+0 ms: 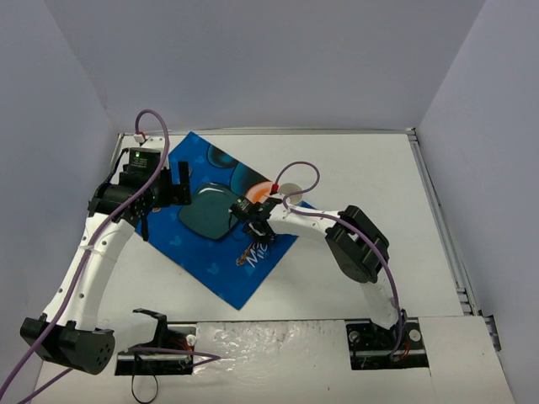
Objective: Set the dinner table for one person
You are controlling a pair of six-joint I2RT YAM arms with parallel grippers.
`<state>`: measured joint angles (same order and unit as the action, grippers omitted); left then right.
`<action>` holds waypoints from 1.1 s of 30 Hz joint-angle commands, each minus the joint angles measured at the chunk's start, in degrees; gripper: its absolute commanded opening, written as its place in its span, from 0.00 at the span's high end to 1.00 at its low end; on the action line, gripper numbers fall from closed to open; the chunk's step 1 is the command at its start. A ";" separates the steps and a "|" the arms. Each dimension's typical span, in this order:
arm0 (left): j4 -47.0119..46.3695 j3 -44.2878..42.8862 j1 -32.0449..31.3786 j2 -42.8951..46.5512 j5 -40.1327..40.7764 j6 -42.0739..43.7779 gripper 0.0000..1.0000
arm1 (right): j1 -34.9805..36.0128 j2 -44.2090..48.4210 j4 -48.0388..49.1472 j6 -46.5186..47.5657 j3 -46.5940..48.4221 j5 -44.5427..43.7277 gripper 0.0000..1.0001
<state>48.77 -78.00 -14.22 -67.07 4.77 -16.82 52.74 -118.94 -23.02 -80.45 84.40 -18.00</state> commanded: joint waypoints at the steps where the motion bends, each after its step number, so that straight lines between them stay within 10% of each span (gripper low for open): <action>1: -0.60 -1.50 -0.28 1.19 -0.19 -0.84 0.03 | 1.13 3.61 -2.64 2.39 1.37 -5.06 0.60; 9: 0.80 -3.11 -0.20 4.61 0.03 -2.39 0.03 | 2.10 14.63 -2.62 9.10 2.46 -11.79 0.43; 17: 0.18 -1.48 -0.20 14.07 5.27 -2.51 0.03 | -0.73 33.51 -2.64 30.64 -3.38 -22.74 0.00; 33: 6.86 9.65 -0.20 40.74 21.46 0.14 0.03 | -10.73 77.56 2.41 61.52 -24.27 -40.70 0.00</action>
<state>55.09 -70.73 -14.20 -30.04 21.47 -18.45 41.71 -48.36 -23.93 -27.43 65.62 -51.10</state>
